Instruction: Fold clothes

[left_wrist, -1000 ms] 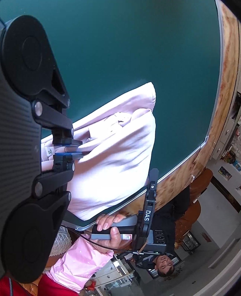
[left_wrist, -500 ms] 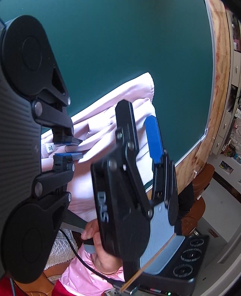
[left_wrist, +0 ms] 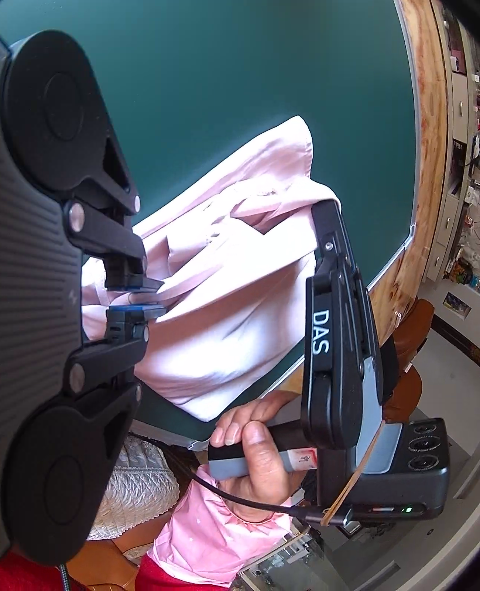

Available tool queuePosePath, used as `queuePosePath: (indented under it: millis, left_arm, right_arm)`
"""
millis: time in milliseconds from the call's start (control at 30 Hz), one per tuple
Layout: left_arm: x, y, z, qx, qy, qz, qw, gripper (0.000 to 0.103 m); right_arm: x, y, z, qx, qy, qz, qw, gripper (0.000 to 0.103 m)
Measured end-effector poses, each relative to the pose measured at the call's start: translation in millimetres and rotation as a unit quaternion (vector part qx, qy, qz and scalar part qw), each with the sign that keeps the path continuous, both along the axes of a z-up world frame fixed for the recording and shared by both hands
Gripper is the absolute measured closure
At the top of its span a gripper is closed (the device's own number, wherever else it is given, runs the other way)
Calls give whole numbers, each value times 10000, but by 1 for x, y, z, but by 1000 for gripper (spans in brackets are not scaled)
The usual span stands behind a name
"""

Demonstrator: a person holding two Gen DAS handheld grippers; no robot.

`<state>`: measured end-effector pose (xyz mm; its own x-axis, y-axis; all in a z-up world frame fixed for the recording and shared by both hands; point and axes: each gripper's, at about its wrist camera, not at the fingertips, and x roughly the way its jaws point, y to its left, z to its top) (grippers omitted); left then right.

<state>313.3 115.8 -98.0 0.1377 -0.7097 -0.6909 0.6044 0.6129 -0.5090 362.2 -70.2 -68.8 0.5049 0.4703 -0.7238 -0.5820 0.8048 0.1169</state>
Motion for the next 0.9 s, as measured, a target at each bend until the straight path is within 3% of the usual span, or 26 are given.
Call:
queuePosePath:
  millis: [100,200,233,300,400,467,533,667,800,900]
  left_arm:
    - [0,7,1,93,20,70,9999,96]
    - [0,15,2,186,40,139,9997,90]
    - [0,17,3,224,26,166,9996,84]
    - [-1,24,13,348,-182,225,9990,76]
    - [-2,33,32,491,-564,368,9965,73]
    - [-2,32,45,438,-774,456,9950,73]
    - [0,18,57,332,-957,469,9938,73]
    - [7,-30,51,575,-1348,437,9882,73]
    - [36,-76,22,903,-1433,668,9833,73]
    - [47,-80,7,1002,-1376,817,9820,73]
  right_arm:
    - [8,5,-7,248,210,-73,9994,100]
    - [22,7,-22,423,569,-126,9974,98]
    - [27,8,-27,453,692,-141,9965,97]
    - [34,3,-33,630,920,-142,9937,83]
    - [35,-29,-20,1367,1089,-412,9837,61]
    - [31,-56,-6,1715,1006,-705,9775,57]
    - [18,-81,9,1665,671,-1044,9782,56]
    - [-3,-113,15,1123,386,-1174,9860,56]
    - [-10,-116,-6,644,382,-895,9932,57]
    - [-2,-110,-28,294,509,-1116,9920,58]
